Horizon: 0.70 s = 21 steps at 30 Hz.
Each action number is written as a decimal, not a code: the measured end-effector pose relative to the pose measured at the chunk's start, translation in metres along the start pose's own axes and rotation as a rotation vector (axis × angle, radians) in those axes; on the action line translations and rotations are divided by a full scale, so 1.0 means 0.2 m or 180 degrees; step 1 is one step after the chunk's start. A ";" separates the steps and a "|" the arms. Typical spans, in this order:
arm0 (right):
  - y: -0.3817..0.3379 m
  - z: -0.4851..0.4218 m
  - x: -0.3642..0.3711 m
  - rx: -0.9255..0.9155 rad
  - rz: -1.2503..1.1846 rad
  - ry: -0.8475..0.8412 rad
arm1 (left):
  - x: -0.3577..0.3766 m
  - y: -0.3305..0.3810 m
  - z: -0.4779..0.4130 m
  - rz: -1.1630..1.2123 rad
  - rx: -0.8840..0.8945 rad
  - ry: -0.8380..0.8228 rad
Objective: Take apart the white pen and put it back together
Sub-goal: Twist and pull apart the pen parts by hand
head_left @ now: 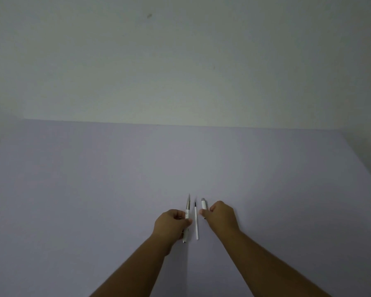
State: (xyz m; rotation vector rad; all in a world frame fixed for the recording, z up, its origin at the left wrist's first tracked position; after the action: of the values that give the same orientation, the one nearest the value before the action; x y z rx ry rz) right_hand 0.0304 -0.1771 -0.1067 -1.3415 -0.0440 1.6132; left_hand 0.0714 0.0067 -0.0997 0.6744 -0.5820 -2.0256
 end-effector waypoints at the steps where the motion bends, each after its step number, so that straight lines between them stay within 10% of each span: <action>1: -0.01 0.01 -0.02 -0.0030 -0.0053 0.0084 | 0.00 0.00 0.00 -0.0006 0.0013 -0.0010; 21: -0.36 0.07 -0.12 -0.0564 -0.2141 -0.0728 | 0.00 0.27 0.19 -0.0320 0.0689 -0.0250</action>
State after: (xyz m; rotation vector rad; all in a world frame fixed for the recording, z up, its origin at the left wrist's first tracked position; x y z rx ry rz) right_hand 0.0626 -0.1498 -0.0421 -1.0978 -0.7150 1.1865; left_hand 0.0794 -0.0137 -0.0374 0.7677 -0.8371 -2.1086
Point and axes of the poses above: each hand's wrist, its own z-axis away from the middle knuckle, its own x-axis out of the palm, y = z × x, the point moved 10 cm from there along -z, towards the middle knuckle, and after that the axes turned 8 degrees about -x, right-handed, at the moved point
